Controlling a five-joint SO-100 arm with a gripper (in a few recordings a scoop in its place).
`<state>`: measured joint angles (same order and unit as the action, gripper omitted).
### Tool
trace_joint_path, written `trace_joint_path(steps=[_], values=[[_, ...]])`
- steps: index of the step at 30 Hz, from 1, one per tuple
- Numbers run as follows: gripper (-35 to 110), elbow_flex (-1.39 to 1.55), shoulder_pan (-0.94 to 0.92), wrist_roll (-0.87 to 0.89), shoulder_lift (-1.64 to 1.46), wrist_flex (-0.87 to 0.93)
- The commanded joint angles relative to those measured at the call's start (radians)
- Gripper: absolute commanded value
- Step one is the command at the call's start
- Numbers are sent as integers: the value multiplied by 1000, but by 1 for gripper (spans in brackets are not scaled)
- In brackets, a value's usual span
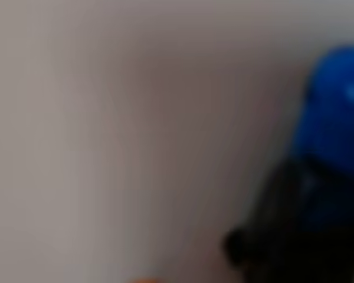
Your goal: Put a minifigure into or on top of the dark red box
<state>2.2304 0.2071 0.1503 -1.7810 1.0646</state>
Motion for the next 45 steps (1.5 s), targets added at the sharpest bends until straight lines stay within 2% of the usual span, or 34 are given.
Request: trace_joint_path(steps=[1, 20, 42, 44, 45], values=[[20, -44, 9, 8, 3, -5], [19, -63, -69, 5, 77, -17], [0, -58, -52, 20, 81, -15], [5, -58, -52, 28, 81, -14], [15, -58, -52, 34, 81, -11]])
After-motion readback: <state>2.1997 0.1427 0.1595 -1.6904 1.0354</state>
